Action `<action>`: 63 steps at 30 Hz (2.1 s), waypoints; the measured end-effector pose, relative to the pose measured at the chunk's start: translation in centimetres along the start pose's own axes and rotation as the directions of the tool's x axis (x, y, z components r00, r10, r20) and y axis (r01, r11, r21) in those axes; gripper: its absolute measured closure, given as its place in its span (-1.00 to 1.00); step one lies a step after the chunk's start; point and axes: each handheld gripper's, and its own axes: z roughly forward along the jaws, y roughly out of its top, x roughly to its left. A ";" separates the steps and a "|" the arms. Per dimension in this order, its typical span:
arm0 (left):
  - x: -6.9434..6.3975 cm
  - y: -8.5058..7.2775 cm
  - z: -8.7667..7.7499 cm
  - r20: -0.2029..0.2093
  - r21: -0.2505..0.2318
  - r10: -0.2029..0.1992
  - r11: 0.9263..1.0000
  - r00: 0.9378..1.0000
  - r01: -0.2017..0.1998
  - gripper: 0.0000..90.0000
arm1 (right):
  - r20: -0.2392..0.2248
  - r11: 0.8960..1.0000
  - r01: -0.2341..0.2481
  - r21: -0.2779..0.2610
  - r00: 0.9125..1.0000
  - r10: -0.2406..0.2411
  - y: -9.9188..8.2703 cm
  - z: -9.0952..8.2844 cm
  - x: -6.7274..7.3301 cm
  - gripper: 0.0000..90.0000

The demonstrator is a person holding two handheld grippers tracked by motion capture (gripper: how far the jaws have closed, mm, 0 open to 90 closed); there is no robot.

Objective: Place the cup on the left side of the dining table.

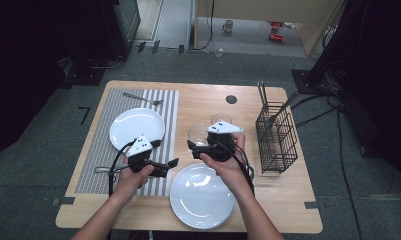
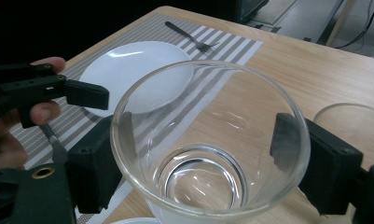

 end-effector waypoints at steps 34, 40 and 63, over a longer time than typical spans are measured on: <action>-3.0 2.4 2.6 0.170 -0.053 0.122 0.992 0.978 -0.115 -0.64 | -0.144 0.999 0.054 -0.004 0.988 -0.054 0.6 -1.2 2.4 -0.58; -3.1 2.4 2.8 0.205 -0.054 0.128 0.991 0.971 -0.119 -0.50 | -0.160 0.997 0.075 -0.004 0.984 -0.075 0.5 -1.4 2.5 -0.58; -2.2 0.8 1.9 0.182 -0.045 0.113 0.993 0.977 -0.107 -0.48 | -0.235 0.994 0.093 -0.058 0.966 -0.104 0.2 -3.4 1.9 -0.76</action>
